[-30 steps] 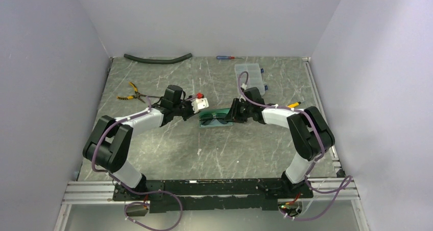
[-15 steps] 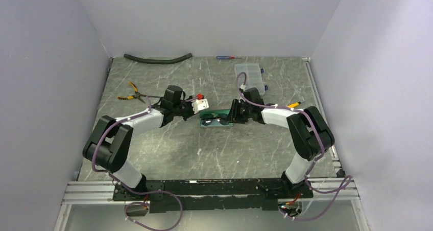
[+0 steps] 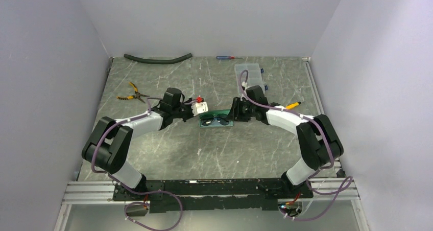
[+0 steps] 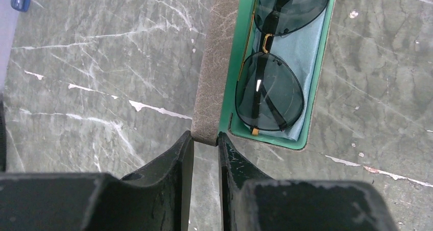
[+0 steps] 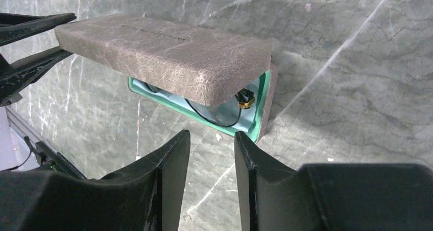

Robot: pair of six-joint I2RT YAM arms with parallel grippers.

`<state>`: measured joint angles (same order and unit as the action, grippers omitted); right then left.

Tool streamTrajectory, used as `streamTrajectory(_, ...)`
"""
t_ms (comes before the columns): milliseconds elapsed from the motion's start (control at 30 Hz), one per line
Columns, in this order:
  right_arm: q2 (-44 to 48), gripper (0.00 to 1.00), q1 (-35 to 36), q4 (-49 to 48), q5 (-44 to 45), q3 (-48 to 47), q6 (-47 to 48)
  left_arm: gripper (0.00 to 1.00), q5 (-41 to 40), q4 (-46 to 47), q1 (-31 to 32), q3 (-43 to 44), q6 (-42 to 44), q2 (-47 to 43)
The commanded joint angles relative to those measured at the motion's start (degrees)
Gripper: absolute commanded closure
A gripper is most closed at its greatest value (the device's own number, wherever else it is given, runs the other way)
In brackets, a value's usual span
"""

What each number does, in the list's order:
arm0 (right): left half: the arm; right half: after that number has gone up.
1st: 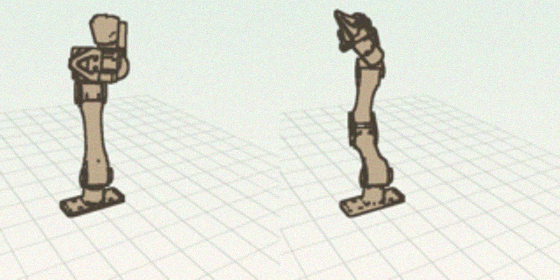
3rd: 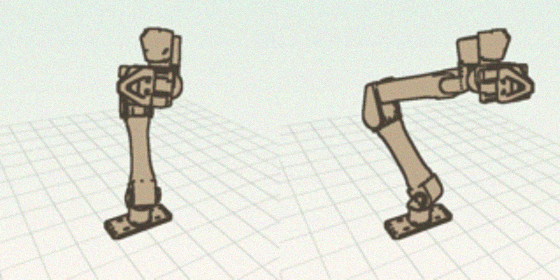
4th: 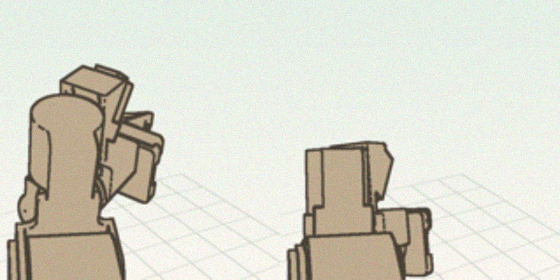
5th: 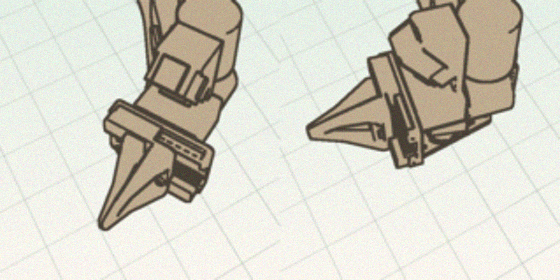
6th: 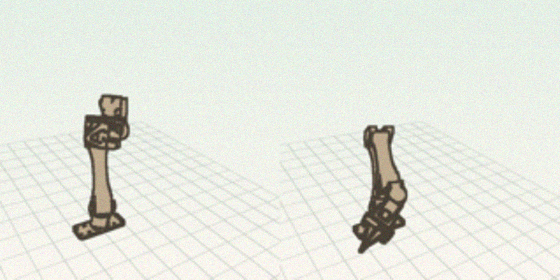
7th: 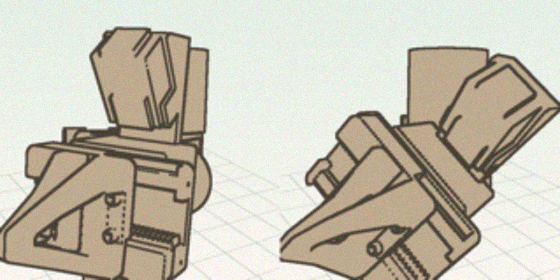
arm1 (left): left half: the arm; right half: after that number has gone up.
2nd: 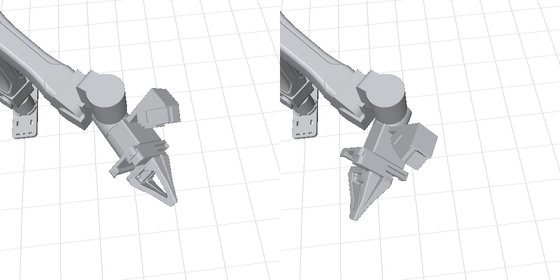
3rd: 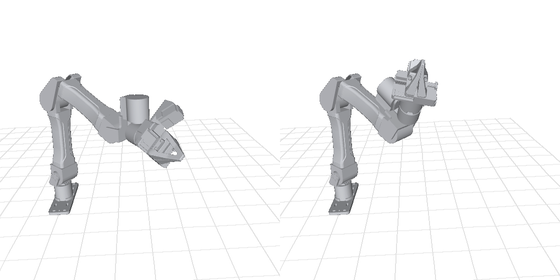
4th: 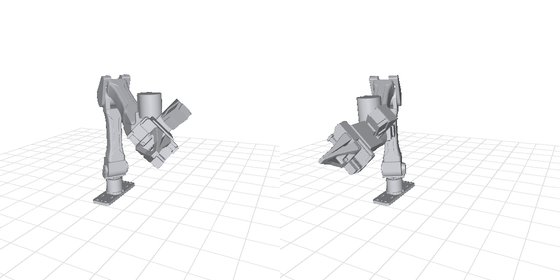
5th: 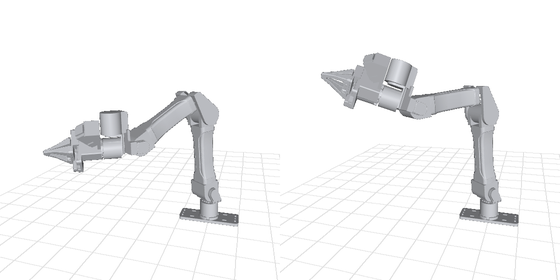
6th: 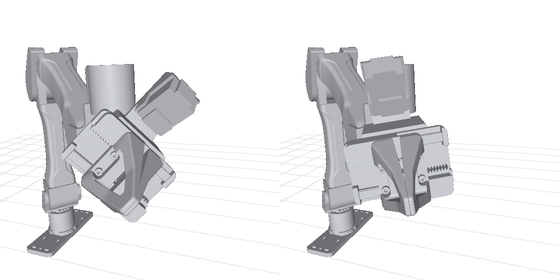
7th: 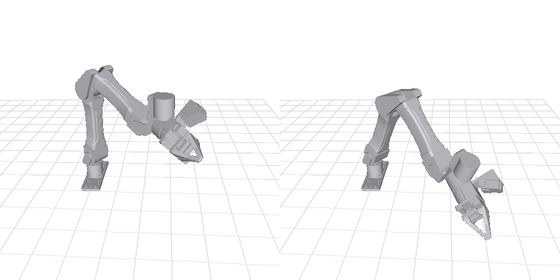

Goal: Organize the sunglasses
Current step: Close the sunglasses case at the center of the board.

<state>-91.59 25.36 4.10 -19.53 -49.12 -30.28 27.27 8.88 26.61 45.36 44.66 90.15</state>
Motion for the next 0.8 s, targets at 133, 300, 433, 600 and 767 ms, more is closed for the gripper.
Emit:
streamTrajectory(133,6.8,0.58,-1.1,2.0,1.0,0.1,2.1,0.81,-3.4,5.4,2.4,-5.3,6.5,-3.0)
streamTrajectory(300,9.2,0.59,-1.6,2.8,2.2,-0.3,2.7,0.86,-7.7,9.8,4.8,-8.8,9.6,-3.4)
streamTrajectory(433,10.8,0.58,-1.8,2.6,2.9,0.0,2.9,0.87,-11.0,13.4,6.4,-11.5,12.9,-3.2)
streamTrajectory(600,11.2,0.58,-1.8,0.8,3.1,0.6,2.3,0.89,-16.0,17.8,8.8,-14.8,15.6,-2.3)
streamTrajectory(767,9.7,0.58,-1.6,-1.9,2.3,0.9,0.8,0.89,-19.0,21.3,11.4,-17.4,18.6,-1.1)
